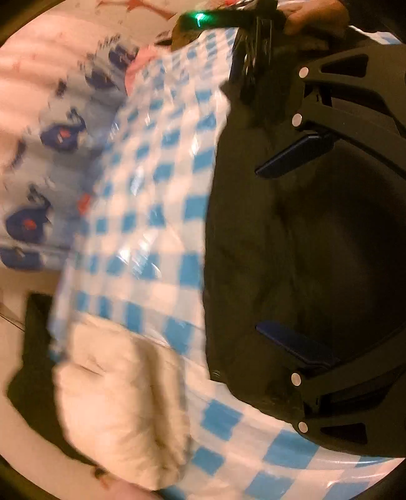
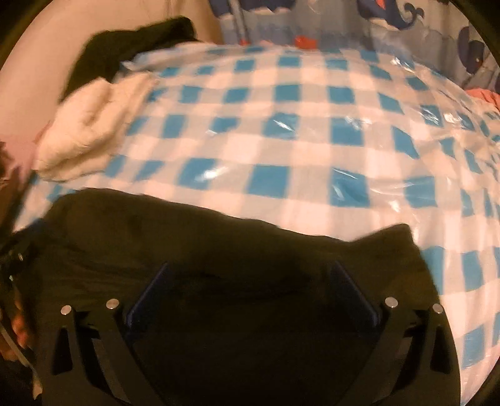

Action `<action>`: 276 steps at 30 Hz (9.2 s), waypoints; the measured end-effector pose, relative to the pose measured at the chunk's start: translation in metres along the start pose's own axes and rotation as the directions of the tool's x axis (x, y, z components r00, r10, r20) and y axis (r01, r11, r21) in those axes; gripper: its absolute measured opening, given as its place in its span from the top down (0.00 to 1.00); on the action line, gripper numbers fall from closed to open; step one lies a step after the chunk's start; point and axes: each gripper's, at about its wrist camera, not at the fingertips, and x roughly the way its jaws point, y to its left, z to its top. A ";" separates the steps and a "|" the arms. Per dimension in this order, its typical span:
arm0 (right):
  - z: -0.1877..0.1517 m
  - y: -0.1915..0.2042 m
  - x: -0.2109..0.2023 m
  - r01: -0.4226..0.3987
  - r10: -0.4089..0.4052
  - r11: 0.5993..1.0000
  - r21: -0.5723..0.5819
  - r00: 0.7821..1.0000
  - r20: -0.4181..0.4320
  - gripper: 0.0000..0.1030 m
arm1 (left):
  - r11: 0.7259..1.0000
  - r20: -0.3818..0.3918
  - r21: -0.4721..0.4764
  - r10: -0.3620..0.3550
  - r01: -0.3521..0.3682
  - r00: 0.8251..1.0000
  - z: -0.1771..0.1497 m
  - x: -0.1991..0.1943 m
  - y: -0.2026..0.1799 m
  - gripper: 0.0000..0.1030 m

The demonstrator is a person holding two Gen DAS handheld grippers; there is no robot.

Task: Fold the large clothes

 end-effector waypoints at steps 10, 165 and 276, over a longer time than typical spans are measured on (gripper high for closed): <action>-0.026 -0.031 0.040 -0.098 0.103 0.989 0.108 0.993 -0.048 0.07 | 0.991 -0.013 -0.096 -0.091 0.089 0.996 -0.030 0.031 0.033 0.13; -0.149 0.085 -0.130 0.004 -0.012 0.995 -0.097 0.997 -0.080 0.06 | 0.806 0.119 -0.474 -0.339 0.354 0.933 -0.313 -0.159 0.035 0.18; -0.266 0.108 -0.170 0.174 -0.157 0.981 -0.084 0.972 0.177 0.05 | 0.859 0.190 -0.418 -0.236 0.296 0.953 -0.266 -0.131 0.027 0.44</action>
